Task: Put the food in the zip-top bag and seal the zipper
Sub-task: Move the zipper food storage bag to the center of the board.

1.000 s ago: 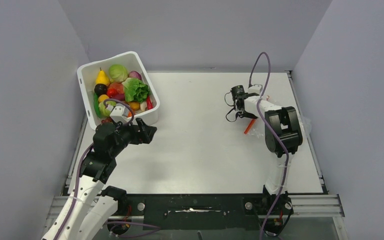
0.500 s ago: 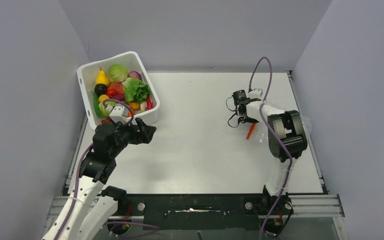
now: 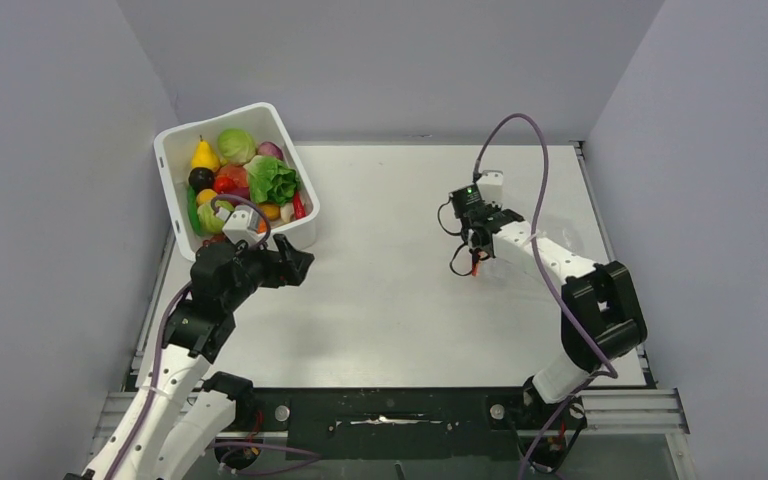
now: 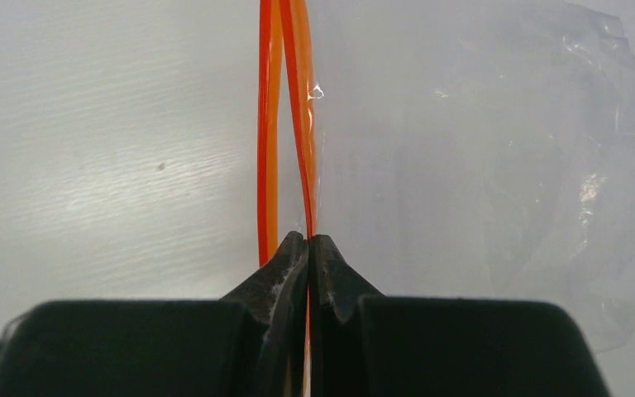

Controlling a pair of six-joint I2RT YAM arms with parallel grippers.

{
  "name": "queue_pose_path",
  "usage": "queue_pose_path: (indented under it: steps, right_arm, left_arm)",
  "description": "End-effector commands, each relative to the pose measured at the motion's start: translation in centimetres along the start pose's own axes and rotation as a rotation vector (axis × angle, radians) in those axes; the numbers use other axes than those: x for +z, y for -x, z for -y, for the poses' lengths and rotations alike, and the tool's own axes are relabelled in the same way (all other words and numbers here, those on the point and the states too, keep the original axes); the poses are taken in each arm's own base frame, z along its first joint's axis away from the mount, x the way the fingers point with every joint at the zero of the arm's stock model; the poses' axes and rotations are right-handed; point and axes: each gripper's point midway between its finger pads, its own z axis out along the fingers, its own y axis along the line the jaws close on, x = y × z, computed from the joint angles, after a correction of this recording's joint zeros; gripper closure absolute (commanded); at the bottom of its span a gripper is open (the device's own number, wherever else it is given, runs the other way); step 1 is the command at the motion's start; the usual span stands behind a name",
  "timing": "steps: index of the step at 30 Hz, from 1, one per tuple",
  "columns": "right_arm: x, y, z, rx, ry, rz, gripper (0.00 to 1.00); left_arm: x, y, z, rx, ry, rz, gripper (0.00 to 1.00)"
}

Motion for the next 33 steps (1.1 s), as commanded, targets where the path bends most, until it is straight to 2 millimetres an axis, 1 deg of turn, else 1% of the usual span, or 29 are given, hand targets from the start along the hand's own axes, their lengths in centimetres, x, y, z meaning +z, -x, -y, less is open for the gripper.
queue_pose_path:
  steps: [1, 4, 6, 8, 12, 14, 18, 22, 25, 28, 33]
  right_arm:
    - [-4.2, 2.1, -2.9, 0.032, 0.174, 0.09, 1.0]
    - [-6.6, 2.2, -4.6, 0.031, 0.276, 0.123, 1.0]
    - [-8.2, 2.2, -5.8, 0.019, 0.329, 0.142, 1.0]
    - [-9.7, 2.1, -7.1, 0.01, 0.381, 0.153, 1.0]
    - [-12.5, 1.6, -9.4, 0.009, 0.483, 0.168, 1.0]
    - [-13.9, 1.3, -10.6, 0.015, 0.546, 0.17, 1.0]
    - [-16.6, 0.6, -13.5, 0.034, 0.726, 0.165, 1.0]
    - [-19.0, 0.1, -15.6, 0.06, 0.838, 0.154, 1.0]
    - [-20.5, -0.1, -16.5, 0.071, 0.892, 0.153, 1.0]
    - [-21.9, -0.2, -17.3, 0.081, 0.945, 0.156, 1.0]
    - [-23.7, -0.5, -18.2, 0.093, 1.006, 0.157, 1.0]
  left_arm:
    - [0.1, 1.9, 1.8, -0.039, -0.064, 0.042, 0.21]
    - [0.5, 1.7, 2.3, -0.121, -0.082, 0.035, 0.24]
    - [0.6, 2.0, 3.2, -0.186, -0.124, 0.037, 0.25]
    - [1.1, 1.0, 4.0, -0.26, -0.171, 0.01, 0.27]
    - [1.9, 0.7, 5.2, -0.379, -0.235, -0.008, 0.3]
    - [2.4, 0.5, 5.3, -0.417, -0.246, -0.015, 0.3]
    - [3.2, 0.7, 5.8, -0.479, -0.266, -0.02, 0.32]
    - [4.2, 0.1, 6.0, -0.537, -0.276, -0.043, 0.35]
    - [4.9, -0.3, 6.3, -0.571, -0.288, -0.06, 0.37]
    - [5.5, -1.0, 6.7, -0.593, -0.301, -0.084, 0.42]
    - [6.3, -2.4, 7.6, -0.613, -0.325, -0.132, 0.43]
